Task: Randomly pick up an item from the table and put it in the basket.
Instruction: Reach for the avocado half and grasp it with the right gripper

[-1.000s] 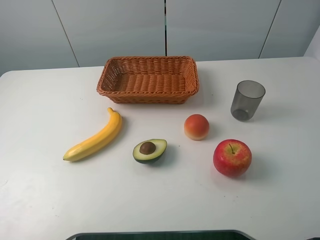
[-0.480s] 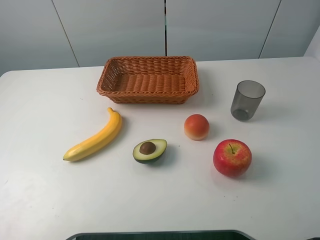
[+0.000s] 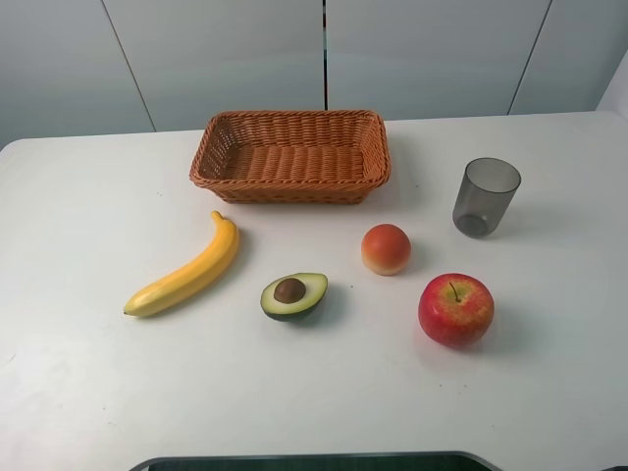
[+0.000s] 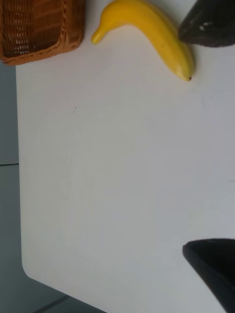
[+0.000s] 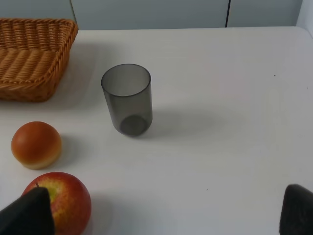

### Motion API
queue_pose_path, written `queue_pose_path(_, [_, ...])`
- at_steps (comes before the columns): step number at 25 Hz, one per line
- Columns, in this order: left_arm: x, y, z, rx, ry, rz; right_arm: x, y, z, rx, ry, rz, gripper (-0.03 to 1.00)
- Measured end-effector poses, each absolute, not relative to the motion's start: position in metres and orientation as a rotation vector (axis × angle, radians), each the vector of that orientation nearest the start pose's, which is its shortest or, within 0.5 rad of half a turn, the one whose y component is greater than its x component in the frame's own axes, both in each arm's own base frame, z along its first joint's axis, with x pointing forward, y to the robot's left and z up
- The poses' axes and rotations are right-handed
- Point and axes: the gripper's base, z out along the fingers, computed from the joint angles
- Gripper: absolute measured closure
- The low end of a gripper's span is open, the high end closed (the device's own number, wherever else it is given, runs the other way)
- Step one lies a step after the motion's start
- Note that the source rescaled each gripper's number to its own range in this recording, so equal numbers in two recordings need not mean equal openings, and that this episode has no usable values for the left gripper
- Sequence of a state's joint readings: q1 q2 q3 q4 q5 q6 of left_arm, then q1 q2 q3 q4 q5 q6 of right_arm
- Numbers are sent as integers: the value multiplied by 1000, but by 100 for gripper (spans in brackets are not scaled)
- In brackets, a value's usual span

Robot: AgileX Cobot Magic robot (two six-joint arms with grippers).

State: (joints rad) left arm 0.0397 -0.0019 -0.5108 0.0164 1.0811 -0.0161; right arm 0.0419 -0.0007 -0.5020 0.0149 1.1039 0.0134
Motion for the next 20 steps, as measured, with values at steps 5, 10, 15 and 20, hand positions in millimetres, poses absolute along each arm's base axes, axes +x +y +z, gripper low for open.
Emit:
queue_pose_path(5, [-7,1,279,-58,2051,34,-7,1,274,-31,2085,52,-3])
queue_pose_path(10, [-7,1,279,-58,2051,34,-7,1,274,-31,2085,52,-3])
queue_pose_path(15, [-7,1,279,-58,2051,34,-9,1,276,-31,2093,51,-3])
queue_pose_path(20, [-7,1,279,-58,2051,34,-11,0,300,-31,2097,44,-3])
